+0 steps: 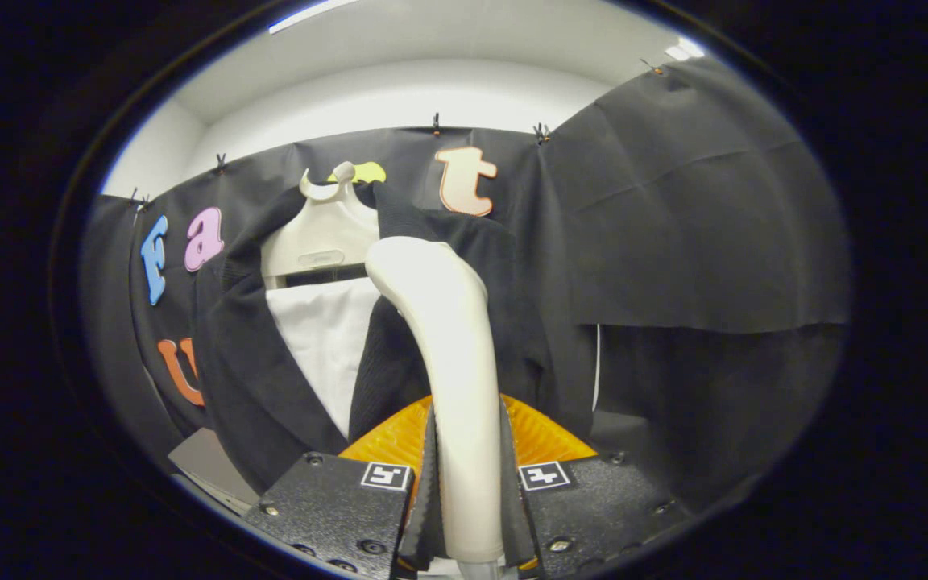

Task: Iron the clothes twice with a garment steamer, once on the left side and once on the right side.

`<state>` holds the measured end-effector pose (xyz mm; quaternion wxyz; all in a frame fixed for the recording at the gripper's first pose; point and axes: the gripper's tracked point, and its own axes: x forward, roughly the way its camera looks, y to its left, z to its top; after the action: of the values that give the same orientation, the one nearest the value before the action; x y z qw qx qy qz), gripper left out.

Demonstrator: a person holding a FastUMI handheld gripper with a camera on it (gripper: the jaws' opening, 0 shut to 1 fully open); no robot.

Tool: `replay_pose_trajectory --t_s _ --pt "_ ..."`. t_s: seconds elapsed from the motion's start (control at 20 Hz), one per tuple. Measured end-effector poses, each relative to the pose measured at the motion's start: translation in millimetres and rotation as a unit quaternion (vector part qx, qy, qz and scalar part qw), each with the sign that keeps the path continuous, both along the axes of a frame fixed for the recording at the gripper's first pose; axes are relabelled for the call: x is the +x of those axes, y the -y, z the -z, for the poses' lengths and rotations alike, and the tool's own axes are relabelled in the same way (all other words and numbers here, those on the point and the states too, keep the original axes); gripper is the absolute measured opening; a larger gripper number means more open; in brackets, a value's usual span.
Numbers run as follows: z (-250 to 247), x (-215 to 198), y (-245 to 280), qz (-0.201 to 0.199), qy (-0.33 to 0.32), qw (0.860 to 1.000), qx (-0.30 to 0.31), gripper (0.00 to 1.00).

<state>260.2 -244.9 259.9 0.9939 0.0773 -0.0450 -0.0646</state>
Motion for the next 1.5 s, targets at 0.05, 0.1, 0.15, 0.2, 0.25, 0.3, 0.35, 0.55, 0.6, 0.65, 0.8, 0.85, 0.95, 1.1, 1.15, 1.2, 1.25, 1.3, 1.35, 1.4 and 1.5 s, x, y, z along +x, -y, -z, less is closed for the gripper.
replay_pose_trajectory --t_s 0.05,0.1,0.15,0.2,0.25,0.3,0.35,0.55,0.6,0.65,0.8,0.85,0.95,1.1,1.15,1.2,1.25,1.3,1.35,1.4,1.5 --pt "5 0 -1 0.004 -0.005 1.0 0.0 0.36" --pt "9 -1 -1 0.007 -0.01 1.0 -0.002 0.36" --pt "12 -2 -2 0.011 -0.014 1.0 -0.002 0.36" --pt "17 -2 -2 0.014 -0.018 1.0 -0.001 0.36" --pt "22 -3 -3 0.018 -0.023 1.0 -0.002 0.36" --pt "27 -4 -3 0.021 -0.028 0.999 -0.003 0.36" --pt "30 -1 -4 0.023 -0.034 0.999 -0.008 0.36" --pt "57 -2 -10 0.034 -0.055 0.998 -0.02 0.36" --pt "64 -4 -12 0.037 -0.06 0.997 -0.022 0.36" --pt "70 -4 -13 0.04 -0.064 0.997 -0.026 0.36" --pt "89 -3 -13 0.049 -0.08 0.995 -0.034 0.36" --pt "97 -3 -13 0.053 -0.085 0.994 -0.037 0.36" --pt "110 -2 -12 0.061 -0.096 0.993 -0.044 0.36" --pt "133 -1 -8 0.075 -0.114 0.989 -0.056 0.36" --pt "141 -2 -5 0.081 -0.121 0.988 -0.059 0.36" --pt "147 -1 -3 0.087 -0.127 0.986 -0.061 0.36" --pt "154 1 -1 0.091 -0.133 0.985 -0.064 0.36" --pt "162 1 0 0.094 -0.139 0.984 -0.065 0.36" --pt "171 1 2 0.096 -0.146 0.983 -0.065 0.36" --pt "179 0 1 0.097 -0.151 0.982 -0.064 0.36" --pt "194 0 2 0.102 -0.163 0.979 -0.066 0.36"
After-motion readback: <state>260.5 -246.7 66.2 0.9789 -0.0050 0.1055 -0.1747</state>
